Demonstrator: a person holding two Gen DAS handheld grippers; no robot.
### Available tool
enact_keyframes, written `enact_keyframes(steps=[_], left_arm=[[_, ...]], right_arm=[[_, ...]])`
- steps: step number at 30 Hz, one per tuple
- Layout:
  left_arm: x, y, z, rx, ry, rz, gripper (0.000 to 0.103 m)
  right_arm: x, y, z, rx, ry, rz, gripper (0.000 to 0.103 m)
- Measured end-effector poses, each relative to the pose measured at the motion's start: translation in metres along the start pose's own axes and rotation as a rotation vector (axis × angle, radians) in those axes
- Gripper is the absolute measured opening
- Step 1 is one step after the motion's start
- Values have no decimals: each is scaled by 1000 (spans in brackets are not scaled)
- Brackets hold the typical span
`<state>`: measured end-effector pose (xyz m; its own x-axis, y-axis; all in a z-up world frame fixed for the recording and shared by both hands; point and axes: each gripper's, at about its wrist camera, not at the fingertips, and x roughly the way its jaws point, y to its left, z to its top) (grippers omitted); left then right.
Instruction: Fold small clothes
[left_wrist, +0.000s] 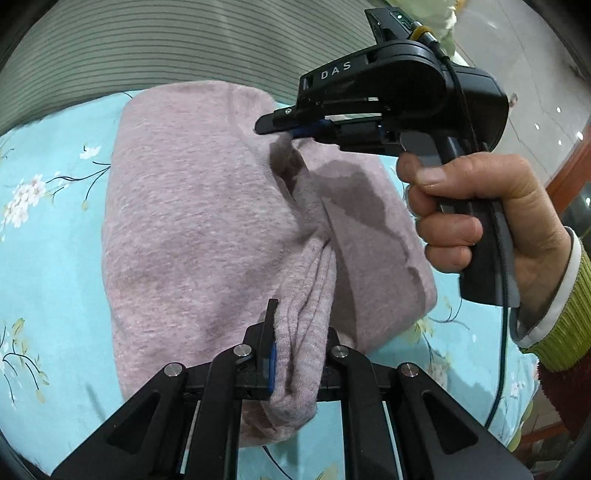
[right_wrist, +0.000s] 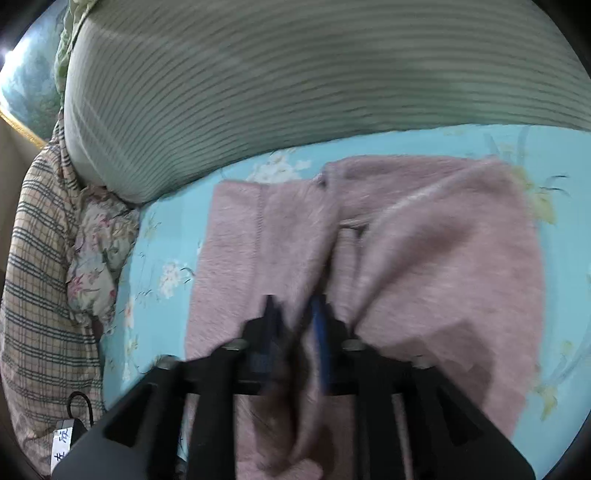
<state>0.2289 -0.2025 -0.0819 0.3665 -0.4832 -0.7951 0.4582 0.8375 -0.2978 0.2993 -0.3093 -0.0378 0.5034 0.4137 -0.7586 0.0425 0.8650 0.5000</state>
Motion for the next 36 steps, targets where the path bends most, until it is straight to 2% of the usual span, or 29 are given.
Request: enact_keyframes(steps=[1, 2, 3, 6, 8, 10, 11, 13, 15, 16, 20, 21, 23, 24, 25, 29, 30, 32, 34, 35, 36], left_arm=[[-1, 0, 0, 2, 0, 3, 10], [-1, 1, 0, 0, -1, 3, 10], [-2, 3, 0, -8, -1, -2, 10], [-5, 8, 2, -26, -8, -18, 10], [-9, 9, 2, -27, -14, -22, 10], [-12, 9, 1, -24, -21, -24, 10], [-14, 8, 1, -22, -23, -24, 10], [-16, 8, 0, -16, -23, -19, 10], [-17, 6, -2, -12, -25, -14, 10], [-18, 5, -2, -11, -27, -12, 10], [-28, -6, 5, 3, -52, -35, 10], [-33, -9, 7, 11, -62, -46, 10], [-35, -18, 11, 30, -71, -69, 10], [-35, -22, 12, 40, -73, -67, 10], [-33, -24, 13, 43, -72, -57, 10], [-29, -10, 11, -11, -46, -69, 10], [-30, -6, 10, -21, -46, -75, 10], [-34, -5, 8, -12, -50, -69, 10], [-36, -7, 6, -2, -51, -67, 10], [-39, -8, 5, 2, -53, -64, 10], [-37, -10, 5, 6, -55, -60, 10]], right_arm=[[-8, -1, -2, 9, -26, -11, 70], [-14, -2, -4, 23, -48, -12, 75], [-18, -3, -6, 35, -48, 4, 75], [-2, -3, -12, 58, 67, 65, 75], [11, 2, -14, 58, 108, 92, 72], [22, 8, -10, 71, 118, 129, 56], [27, 10, -7, 77, 115, 134, 51], [34, 13, -1, 88, 113, 133, 33], [39, 17, 5, 75, 122, 119, 20], [35, 21, 6, 53, 113, 118, 18], [-8, 29, 10, -4, 20, 189, 16], [-15, 27, 10, -2, 10, 191, 20], [-18, 18, 12, 9, 27, 172, 34], [-13, 13, 12, 20, 59, 165, 53], [-8, 9, 10, 34, 86, 162, 55], [4, 8, -2, 29, 110, 189, 55], [9, 10, -4, 23, 110, 183, 52], [16, 14, -4, 20, 107, 179, 44], [20, 21, -2, 4, 99, 164, 28], [18, 24, 0, -8, 93, 157, 26], [14, 29, 2, -23, 84, 158, 19]])
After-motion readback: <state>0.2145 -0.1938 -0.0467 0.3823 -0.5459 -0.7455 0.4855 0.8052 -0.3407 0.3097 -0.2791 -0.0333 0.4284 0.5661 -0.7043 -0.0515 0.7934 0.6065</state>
